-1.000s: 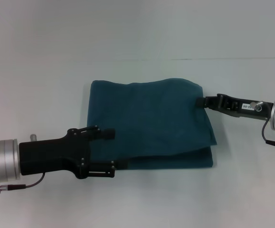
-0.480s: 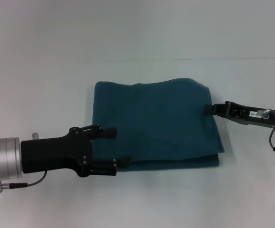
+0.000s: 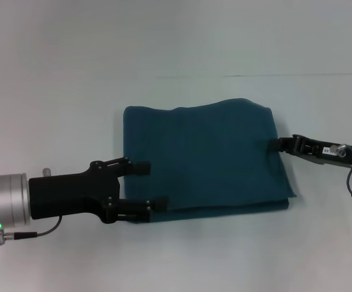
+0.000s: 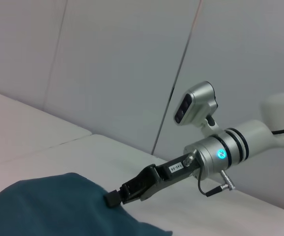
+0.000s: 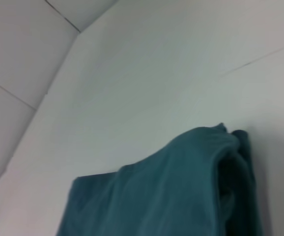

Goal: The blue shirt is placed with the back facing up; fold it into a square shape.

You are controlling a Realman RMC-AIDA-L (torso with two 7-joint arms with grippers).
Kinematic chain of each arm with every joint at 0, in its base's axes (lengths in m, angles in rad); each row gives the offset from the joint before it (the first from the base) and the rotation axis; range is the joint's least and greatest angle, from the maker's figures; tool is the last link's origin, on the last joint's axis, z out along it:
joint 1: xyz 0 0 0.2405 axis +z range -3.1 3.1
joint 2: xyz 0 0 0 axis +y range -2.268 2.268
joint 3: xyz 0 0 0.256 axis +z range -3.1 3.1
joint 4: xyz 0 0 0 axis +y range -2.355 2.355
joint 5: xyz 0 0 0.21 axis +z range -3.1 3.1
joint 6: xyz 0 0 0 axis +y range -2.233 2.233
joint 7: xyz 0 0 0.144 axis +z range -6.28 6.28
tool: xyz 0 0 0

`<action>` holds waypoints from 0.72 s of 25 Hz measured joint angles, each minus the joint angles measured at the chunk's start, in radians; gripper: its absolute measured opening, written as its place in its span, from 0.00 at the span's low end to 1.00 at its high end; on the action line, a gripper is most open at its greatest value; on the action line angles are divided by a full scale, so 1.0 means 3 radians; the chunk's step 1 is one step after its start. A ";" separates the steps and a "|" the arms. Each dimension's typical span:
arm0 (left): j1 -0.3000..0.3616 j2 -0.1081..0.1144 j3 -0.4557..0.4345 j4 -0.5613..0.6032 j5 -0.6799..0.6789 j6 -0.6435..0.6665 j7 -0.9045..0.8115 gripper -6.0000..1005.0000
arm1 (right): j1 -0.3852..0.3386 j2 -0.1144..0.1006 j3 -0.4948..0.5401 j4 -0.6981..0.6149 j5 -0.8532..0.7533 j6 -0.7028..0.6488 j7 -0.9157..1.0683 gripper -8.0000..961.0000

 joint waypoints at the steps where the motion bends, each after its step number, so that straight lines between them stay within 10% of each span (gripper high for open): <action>1: 0.0000 0.0000 -0.0002 0.0000 0.0000 -0.0011 -0.0013 0.93 | -0.0005 0.0007 0.0002 -0.0005 -0.0011 0.0028 -0.0012 0.06; 10: -0.0078 -0.0007 -0.0127 -0.0004 -0.0041 -0.0308 -0.0191 0.93 | -0.0197 -0.0021 0.0218 -0.0292 0.0063 0.0076 -0.0135 0.30; 18: -0.0185 -0.0027 -0.0184 -0.0051 -0.0175 -0.1042 -0.0772 0.93 | -0.0147 -0.0275 0.0338 -0.0381 0.0018 -0.0503 0.0168 0.56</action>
